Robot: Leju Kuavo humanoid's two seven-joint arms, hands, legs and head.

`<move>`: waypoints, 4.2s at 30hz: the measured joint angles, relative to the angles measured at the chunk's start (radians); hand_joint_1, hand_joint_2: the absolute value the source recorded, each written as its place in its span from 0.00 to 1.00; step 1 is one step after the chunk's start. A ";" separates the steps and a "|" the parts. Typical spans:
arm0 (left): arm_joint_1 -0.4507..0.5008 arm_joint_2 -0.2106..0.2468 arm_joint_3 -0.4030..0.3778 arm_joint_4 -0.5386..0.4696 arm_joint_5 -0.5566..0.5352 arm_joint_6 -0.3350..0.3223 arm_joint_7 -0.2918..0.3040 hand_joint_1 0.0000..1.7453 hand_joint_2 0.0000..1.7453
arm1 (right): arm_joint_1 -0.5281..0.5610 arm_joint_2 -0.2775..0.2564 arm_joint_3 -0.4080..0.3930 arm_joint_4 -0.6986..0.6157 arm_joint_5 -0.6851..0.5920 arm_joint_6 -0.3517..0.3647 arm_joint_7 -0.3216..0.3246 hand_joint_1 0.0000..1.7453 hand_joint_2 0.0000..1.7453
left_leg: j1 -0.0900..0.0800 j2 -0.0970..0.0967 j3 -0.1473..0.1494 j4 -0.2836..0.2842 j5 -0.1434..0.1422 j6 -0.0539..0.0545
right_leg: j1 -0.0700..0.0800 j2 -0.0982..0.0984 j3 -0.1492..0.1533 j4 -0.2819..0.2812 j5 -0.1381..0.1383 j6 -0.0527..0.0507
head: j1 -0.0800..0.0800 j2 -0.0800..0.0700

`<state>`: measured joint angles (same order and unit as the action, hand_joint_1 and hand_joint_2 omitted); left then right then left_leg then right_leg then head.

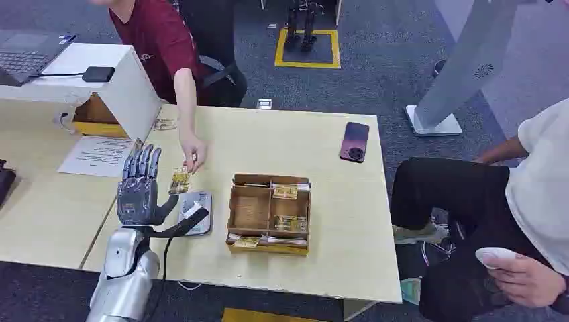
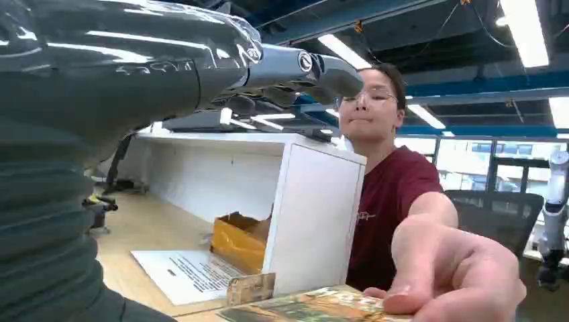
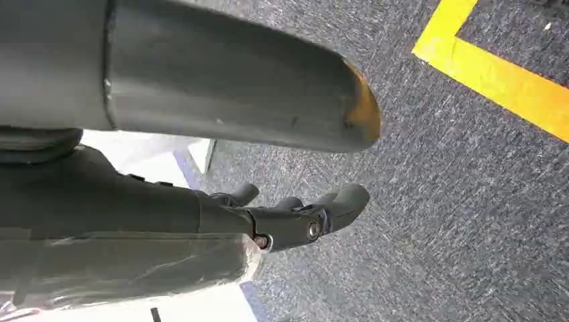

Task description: Pass the card to the sensor for recognition and then transmit it.

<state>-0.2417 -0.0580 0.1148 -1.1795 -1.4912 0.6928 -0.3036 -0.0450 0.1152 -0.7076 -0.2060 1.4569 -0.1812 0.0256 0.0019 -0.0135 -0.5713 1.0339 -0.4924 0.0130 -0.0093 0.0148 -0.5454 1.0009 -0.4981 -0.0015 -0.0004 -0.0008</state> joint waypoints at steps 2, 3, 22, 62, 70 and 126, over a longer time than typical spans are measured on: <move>-0.002 0.000 0.005 0.003 0.005 0.000 -0.007 0.12 1.00 | 0.000 0.000 0.000 0.000 0.001 0.000 0.000 0.00 0.00 | 0.000 0.000 0.000 0.000 0.000 0.000 | 0.000 0.000 0.000 0.000 0.000 0.000 | 0.000 0.000; -0.003 0.000 0.007 0.006 0.009 0.000 -0.013 1.00 1.00 | 0.000 0.000 -0.001 0.000 0.001 0.000 0.000 0.00 0.00 | 0.000 0.000 0.000 0.000 0.000 0.000 | 0.000 0.000 0.000 0.000 0.000 0.000 | 0.000 0.000; -0.022 -0.010 0.056 0.064 0.050 0.000 -0.092 1.00 1.00 | -0.001 0.000 -0.017 0.000 0.019 0.000 -0.005 0.00 0.00 | 0.000 0.000 0.000 0.000 0.000 0.000 | 0.000 0.000 0.000 0.000 0.000 0.000 | 0.000 0.000; -0.051 0.008 -0.057 0.086 1.133 -0.592 -0.179 1.00 1.00 | -0.001 0.002 -0.082 0.000 0.020 -0.005 -0.013 0.00 0.00 | 0.000 0.000 0.000 0.000 0.001 0.000 | 0.000 0.000 0.000 0.000 0.000 0.000 | 0.000 0.000; -0.043 0.016 -0.061 0.074 1.133 -0.592 -0.178 1.00 1.00 | 0.000 0.002 -0.090 0.000 0.020 -0.005 -0.013 0.00 0.00 | 0.000 0.000 0.000 0.000 0.001 0.000 | 0.000 0.000 0.000 0.000 0.000 0.000 | 0.000 0.000; 0.005 0.112 -0.061 0.220 0.931 -0.486 -0.177 1.00 1.00 | -0.001 0.010 -0.108 0.000 0.050 -0.019 -0.030 0.00 0.00 | 0.000 0.000 0.000 0.000 0.001 0.000 | 0.000 0.000 -0.001 0.000 0.000 0.000 | 0.000 0.000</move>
<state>-0.2366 0.0542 0.0538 -0.9595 -0.5599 0.2070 -0.4807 -0.0458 0.1251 -0.8160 -0.2060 1.5068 -0.2007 -0.0042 0.0019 -0.0136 -0.5717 1.0338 -0.4918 0.0132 -0.0093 0.0147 -0.5460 1.0012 -0.4980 -0.0017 -0.0007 -0.0008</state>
